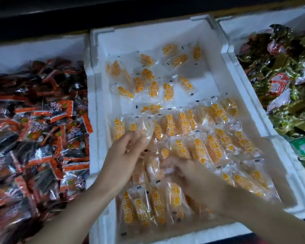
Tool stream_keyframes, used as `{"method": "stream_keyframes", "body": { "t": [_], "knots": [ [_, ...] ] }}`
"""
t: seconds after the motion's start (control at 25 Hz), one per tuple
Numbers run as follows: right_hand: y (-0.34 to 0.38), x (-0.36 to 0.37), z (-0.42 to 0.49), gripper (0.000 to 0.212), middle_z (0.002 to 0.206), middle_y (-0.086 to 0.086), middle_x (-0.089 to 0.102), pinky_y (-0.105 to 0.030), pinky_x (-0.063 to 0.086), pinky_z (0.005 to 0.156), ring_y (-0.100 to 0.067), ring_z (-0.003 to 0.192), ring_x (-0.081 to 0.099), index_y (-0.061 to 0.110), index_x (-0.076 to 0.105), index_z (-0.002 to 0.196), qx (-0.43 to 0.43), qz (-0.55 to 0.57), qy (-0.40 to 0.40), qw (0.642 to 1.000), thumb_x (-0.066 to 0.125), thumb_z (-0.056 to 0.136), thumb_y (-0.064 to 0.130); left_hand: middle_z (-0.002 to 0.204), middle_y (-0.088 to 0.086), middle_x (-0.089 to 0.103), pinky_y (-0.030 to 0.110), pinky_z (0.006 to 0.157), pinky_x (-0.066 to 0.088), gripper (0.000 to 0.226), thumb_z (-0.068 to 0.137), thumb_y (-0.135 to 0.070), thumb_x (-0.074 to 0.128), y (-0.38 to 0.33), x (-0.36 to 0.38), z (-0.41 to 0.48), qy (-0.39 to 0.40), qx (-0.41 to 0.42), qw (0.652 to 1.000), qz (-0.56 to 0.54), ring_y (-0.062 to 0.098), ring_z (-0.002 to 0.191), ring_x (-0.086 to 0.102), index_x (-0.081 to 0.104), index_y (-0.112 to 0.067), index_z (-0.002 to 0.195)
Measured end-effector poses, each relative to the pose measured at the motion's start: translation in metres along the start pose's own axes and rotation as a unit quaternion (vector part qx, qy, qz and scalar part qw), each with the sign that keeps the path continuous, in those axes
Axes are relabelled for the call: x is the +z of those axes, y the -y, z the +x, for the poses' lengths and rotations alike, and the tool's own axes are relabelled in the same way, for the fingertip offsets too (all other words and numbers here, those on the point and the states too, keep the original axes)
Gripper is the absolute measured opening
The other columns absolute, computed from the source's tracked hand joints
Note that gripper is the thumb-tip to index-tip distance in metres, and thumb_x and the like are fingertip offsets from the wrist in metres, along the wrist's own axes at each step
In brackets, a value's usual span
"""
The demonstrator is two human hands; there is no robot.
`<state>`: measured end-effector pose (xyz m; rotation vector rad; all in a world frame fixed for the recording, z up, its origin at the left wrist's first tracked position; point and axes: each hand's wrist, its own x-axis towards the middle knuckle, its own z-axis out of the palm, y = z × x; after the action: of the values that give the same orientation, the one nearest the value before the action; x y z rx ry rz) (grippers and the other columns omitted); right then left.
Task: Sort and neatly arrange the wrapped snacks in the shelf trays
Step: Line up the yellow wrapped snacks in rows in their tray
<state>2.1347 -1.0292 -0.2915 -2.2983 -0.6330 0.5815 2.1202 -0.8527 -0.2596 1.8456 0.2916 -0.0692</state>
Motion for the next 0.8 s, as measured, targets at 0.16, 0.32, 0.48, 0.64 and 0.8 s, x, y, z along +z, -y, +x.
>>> {"method": "stream_keyframes", "body": {
  "t": [0.16,0.32,0.48,0.64,0.8],
  "knots": [
    [0.001,0.017,-0.006,0.029,0.124,0.006,0.051,-0.019,0.032,0.097,-0.010,0.118,0.046,0.025,0.048,0.126,-0.050,-0.102,0.012,0.993,0.046,0.097,0.020,0.076,-0.024,0.067,0.000,0.067,0.040,0.013,0.090,-0.027,0.057,0.010,-0.014,-0.017,0.021,-0.002,0.999,0.039,-0.016,0.075,0.058,0.061,-0.036,0.083],
    [0.005,0.014,-0.008,0.029,0.123,0.007,0.051,-0.015,0.034,0.097,-0.006,0.114,0.049,0.024,0.046,0.127,-0.085,-0.083,-0.100,0.988,0.045,0.098,0.023,0.091,0.000,0.069,0.007,0.063,0.045,0.009,0.090,-0.023,0.057,0.015,-0.017,-0.030,0.047,-0.024,0.999,0.003,0.002,0.077,0.064,0.064,-0.023,0.096],
    [0.030,0.014,-0.001,0.038,0.104,0.015,0.060,-0.023,0.050,0.083,-0.002,0.093,0.060,0.033,0.040,0.119,0.026,0.216,-0.102,0.971,0.055,0.085,0.038,0.103,-0.005,0.068,0.015,0.071,0.052,0.023,0.088,-0.016,0.063,0.018,-0.021,-0.040,0.108,-0.047,0.992,-0.033,0.007,0.086,0.067,0.064,-0.035,0.100],
    [0.038,0.001,-0.001,0.020,0.077,0.007,0.068,-0.016,0.047,0.069,-0.004,0.074,0.062,0.025,0.066,0.087,0.032,0.156,-0.039,0.986,0.072,0.074,0.038,0.086,-0.008,0.068,0.016,0.065,0.049,0.028,0.075,-0.014,0.075,0.025,-0.030,-0.047,0.059,-0.019,0.998,0.010,0.007,0.073,0.064,0.063,-0.030,0.096],
    [0.051,0.017,-0.013,0.020,0.072,0.015,0.066,-0.010,0.042,0.061,0.003,0.068,0.061,0.031,0.056,0.087,0.015,0.141,0.045,0.989,0.074,0.076,0.031,0.079,-0.018,0.066,0.011,0.065,0.042,0.030,0.070,-0.023,0.078,0.027,-0.038,-0.055,0.043,0.017,0.998,0.053,-0.002,0.070,0.059,0.061,-0.030,0.094]
  ]
}}
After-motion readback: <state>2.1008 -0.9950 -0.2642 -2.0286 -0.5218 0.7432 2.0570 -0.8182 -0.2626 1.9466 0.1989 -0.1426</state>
